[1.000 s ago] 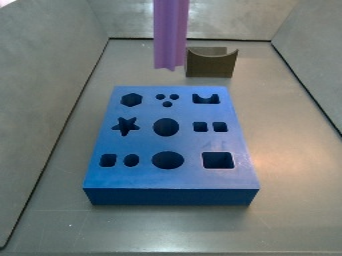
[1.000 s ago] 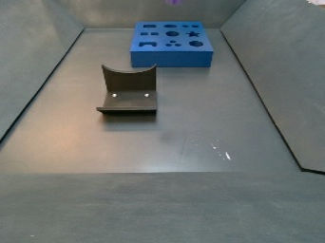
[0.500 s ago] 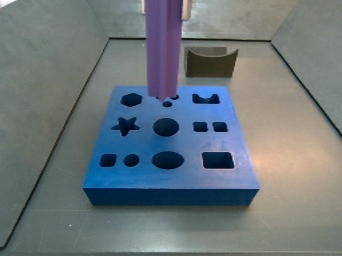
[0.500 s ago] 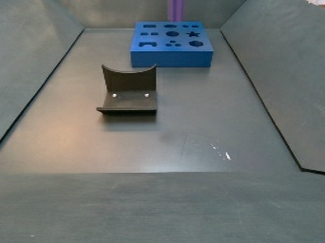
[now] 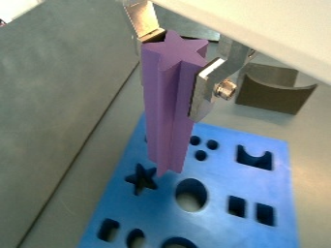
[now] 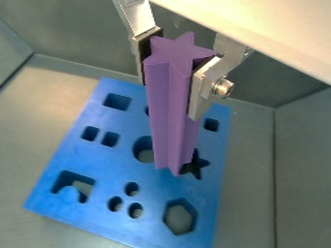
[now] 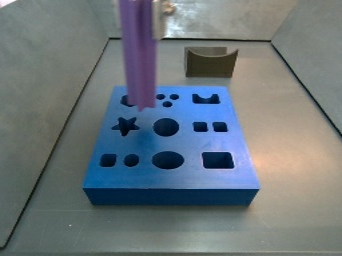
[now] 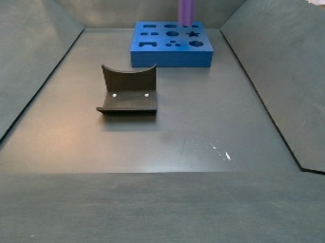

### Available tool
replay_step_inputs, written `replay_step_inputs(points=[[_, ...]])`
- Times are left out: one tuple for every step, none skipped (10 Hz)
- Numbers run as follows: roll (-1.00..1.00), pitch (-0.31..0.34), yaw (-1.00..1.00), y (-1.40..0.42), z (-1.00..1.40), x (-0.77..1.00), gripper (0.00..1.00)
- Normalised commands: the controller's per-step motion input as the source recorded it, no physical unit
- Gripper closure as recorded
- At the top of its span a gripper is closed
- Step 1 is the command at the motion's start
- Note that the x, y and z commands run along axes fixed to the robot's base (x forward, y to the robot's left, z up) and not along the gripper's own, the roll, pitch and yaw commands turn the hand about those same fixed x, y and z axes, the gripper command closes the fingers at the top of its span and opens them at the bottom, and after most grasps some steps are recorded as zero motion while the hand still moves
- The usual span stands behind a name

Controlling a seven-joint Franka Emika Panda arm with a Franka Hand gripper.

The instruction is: Insert the star object.

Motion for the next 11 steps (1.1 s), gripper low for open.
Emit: replay_step_inputs(points=[[0.07,-0.381,0.14,-0.17,-0.4,-0.5,1.0],[0.05,-0.229,0.1,-0.1,-0.26,-0.27,1.0],[0.0,-0.096,0.03,-0.07,-0.21,0.0,1.0],[0.0,0.0,0.01,-0.02,-0.15,0.0,1.0],[0.0,0.0,0.07,-0.02,-0.17,0.0,1.0],[0.0,0.0,0.15,-0.03,-0.21,0.0,1.0],[0.0,-0.016,0.29,-0.07,-0.27,-0.01,1.0],[-0.05,-0.004,0.24,-0.09,-0.27,0.0,1.0],[-0.07,0.0,0.11,-0.05,-0.27,0.06,1.0],[-0.05,0.0,0.12,-0.01,-0.29,0.07,1.0],[0.0,0.0,0.15,0.0,-0.35,0.0,1.0]])
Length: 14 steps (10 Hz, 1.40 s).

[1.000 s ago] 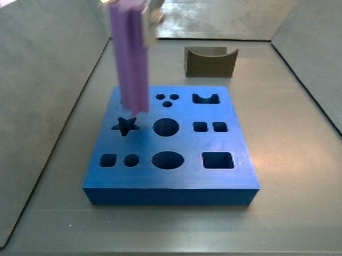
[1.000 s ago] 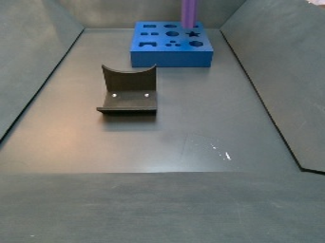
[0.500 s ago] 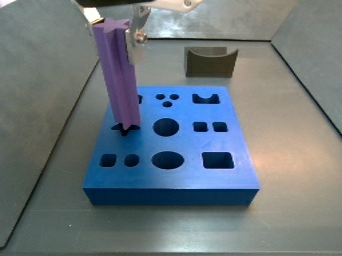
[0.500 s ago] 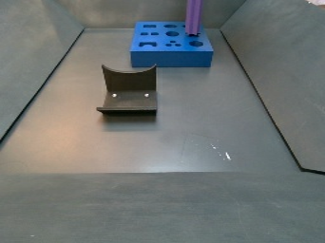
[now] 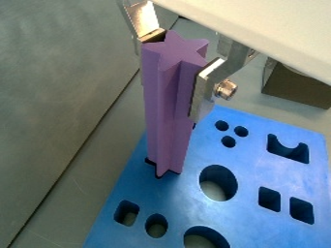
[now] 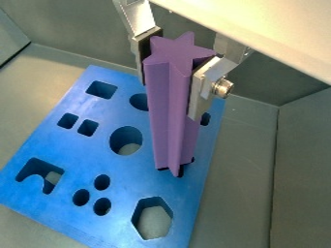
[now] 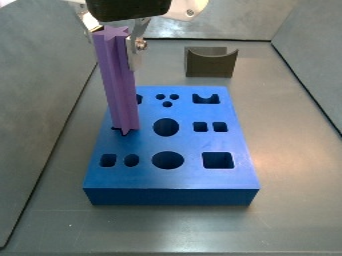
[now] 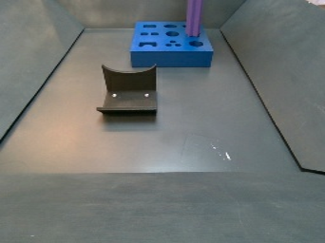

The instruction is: Insert the star object.

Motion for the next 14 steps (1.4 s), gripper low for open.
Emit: replay_step_inputs(points=[[-0.04,-0.027,0.23,0.0,-0.33,-0.06,1.0],[-0.04,-0.04,0.3,0.0,-0.3,-0.07,1.0],[-0.04,-0.039,0.31,0.0,-0.27,-0.03,1.0],[-0.04,-0.017,0.32,0.0,-0.25,0.0,1.0],[-0.04,-0.017,0.25,0.0,-0.23,-0.07,1.0],[-0.08,-0.034,0.09,0.0,-0.23,-0.13,1.0],[-0.09,-0.07,0.0,0.0,-0.45,0.0,1.0],[-0.02,-0.144,-0.09,-0.03,-0.73,0.01,1.0],[0.03,-0.159,-0.12,-0.1,-0.94,0.0,1.0],[0.09,-0.134,-0.16,-0.12,-0.96,0.01,1.0],[0.1,-0.124,-0.18,-0.12,-0.98,0.0,1.0],[0.09,-0.123,-0.16,-0.11,-0.99,0.0,1.0],[0.0,-0.16,0.0,0.0,-0.93,0.02,1.0],[0.0,-0.267,0.01,-0.02,-0.73,-0.05,1.0]])
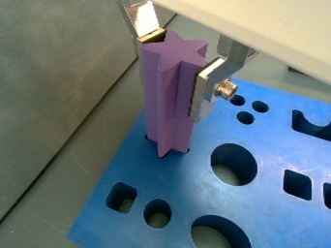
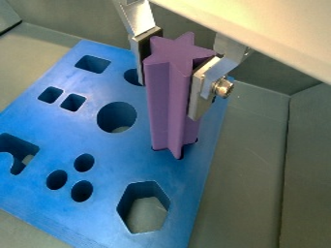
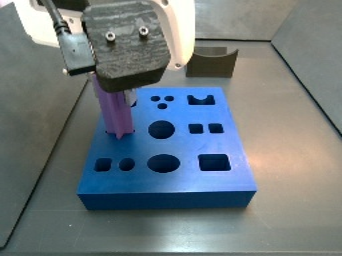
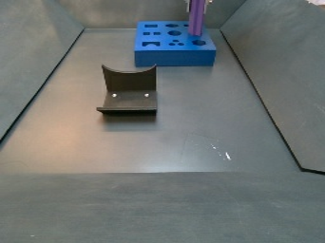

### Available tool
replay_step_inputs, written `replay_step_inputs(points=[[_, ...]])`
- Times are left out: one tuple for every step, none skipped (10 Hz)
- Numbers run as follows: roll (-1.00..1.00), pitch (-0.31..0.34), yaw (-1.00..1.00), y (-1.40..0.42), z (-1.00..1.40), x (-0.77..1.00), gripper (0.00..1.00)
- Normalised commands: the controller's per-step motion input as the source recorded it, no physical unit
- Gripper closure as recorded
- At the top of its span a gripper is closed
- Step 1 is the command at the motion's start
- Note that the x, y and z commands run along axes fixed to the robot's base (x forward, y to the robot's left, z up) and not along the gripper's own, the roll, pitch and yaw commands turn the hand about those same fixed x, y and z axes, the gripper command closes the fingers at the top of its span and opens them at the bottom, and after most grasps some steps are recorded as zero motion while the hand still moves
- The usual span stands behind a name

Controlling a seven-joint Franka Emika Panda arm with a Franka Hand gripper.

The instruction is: Insert the star object.

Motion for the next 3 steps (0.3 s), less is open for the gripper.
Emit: replay_step_inputs(points=[[-0.13,-0.239,0.0,0.0,-0.42,0.0,1.0],[0.03,0.0,0.0,0.0,0.0,0.0,1.0],[0.0,0.0,0.0,0.0,0.0,0.0,1.0]])
